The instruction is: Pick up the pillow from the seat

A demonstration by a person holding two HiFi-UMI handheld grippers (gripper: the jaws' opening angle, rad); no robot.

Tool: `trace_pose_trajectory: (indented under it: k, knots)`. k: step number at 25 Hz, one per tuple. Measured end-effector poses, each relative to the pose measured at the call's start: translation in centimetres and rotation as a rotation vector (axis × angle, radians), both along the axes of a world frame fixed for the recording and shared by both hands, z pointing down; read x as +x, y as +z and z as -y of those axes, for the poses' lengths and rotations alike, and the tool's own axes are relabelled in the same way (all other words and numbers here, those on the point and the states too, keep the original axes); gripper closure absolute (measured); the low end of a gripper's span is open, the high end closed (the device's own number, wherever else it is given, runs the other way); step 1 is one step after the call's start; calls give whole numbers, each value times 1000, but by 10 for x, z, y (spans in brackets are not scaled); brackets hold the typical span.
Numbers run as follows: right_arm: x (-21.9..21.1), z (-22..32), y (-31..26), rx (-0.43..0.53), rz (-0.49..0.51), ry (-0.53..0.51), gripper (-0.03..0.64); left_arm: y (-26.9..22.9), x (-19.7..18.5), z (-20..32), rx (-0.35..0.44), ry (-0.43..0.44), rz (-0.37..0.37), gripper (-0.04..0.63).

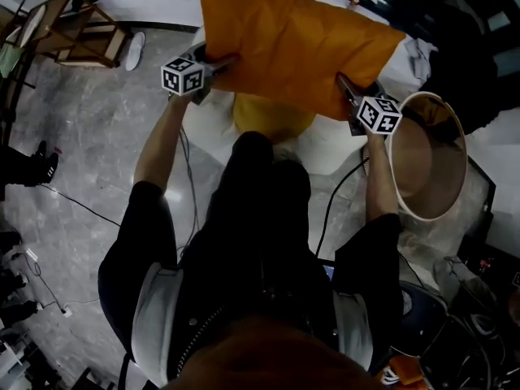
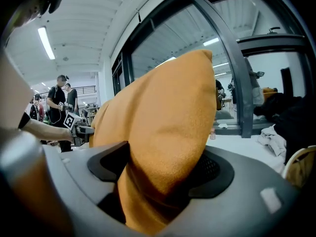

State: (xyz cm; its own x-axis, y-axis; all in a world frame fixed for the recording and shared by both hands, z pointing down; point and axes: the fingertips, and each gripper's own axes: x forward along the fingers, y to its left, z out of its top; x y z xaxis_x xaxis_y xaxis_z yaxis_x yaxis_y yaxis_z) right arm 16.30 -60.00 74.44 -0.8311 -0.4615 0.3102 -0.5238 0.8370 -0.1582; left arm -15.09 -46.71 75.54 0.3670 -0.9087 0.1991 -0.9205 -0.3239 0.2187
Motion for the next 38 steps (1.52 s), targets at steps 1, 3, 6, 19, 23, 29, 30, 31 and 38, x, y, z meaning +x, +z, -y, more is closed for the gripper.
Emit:
trace_pose_trajectory:
  k: [1,3,6,19,23,29,30,31,38]
  knots:
    - [0,-1,-15,-6,-1,-1,239,-15,0,-1,-6,3,0,224]
    - [2,-3,-45,-16,-6,0,239,-45,1,-2,-16,6,-4,222]
    - [2,-4,-95,-21,-11,4,238,-95,1,-4,-22,4,-7,224]
    - [-7,-36,-311,7,22,1,238,-317,-8,-38,4,-9,21,224]
    - [4,-49,-365,36,26,-3,238,-368,3,-50,30,-7,22,222]
    - [23,-70,-415,57,21,7,239,-418,22,-68,52,-1,26,222]
    - [28,-73,-421,58,20,8,239,-424,27,-71,54,1,28,222]
    - [33,-75,-426,61,20,9,239,-430,31,-73,58,2,30,221]
    - [26,-77,-456,78,10,5,248,-461,27,-77,84,-8,33,221]
